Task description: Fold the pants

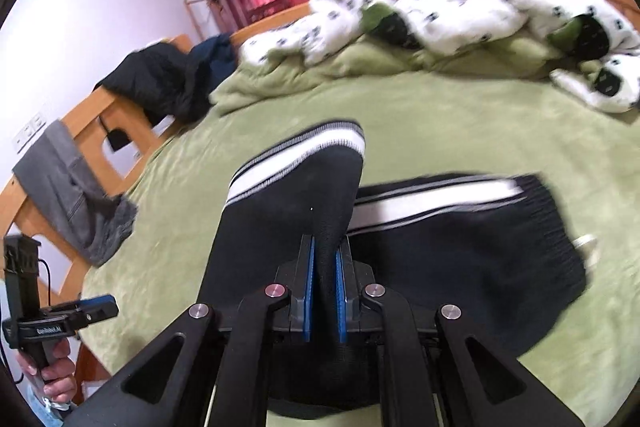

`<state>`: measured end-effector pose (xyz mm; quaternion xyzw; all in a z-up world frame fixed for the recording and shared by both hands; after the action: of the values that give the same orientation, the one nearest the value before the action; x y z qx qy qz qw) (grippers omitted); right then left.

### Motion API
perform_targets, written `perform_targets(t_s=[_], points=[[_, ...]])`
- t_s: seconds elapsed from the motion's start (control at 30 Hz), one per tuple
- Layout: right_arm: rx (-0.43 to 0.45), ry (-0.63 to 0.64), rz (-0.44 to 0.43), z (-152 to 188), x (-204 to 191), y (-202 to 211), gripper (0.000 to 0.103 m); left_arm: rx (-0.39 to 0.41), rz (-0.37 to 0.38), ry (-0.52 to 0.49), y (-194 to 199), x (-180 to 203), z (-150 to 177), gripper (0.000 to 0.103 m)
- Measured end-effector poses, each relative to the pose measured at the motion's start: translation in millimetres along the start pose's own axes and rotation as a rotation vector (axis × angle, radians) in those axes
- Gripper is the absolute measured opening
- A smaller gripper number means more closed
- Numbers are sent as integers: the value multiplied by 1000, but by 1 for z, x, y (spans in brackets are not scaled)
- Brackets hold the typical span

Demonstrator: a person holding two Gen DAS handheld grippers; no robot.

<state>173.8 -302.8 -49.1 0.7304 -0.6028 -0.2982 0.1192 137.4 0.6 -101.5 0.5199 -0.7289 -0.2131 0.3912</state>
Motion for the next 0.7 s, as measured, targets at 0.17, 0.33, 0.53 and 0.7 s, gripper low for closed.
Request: perform_targets(t_s=[0.17, 0.33, 0.53, 0.7], points=[[26, 26, 125, -17, 86, 17, 8, -62, 64, -130, -48, 50, 17, 63], [23, 6, 216, 2, 162, 10, 8, -165, 158, -199, -78, 82, 51, 63], [29, -111, 229, 33, 220, -2, 8, -266, 263, -330, -86, 121, 90, 68], [-12, -15, 278, 45, 215, -10, 14, -250, 231, -345, -93, 135, 94, 68]])
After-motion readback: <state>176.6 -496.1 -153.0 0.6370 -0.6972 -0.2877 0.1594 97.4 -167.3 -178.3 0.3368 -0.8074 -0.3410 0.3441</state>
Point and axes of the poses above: each gripper's, at about its wrist camera, not at the fingertips, and y roughly against the way its jaws point, x to its right, z to its underside, the point moved 7 cm from there along -y, roughly the way its jaws point, and after that the axes turned 7 degrees about x, right-handed, at the moved point
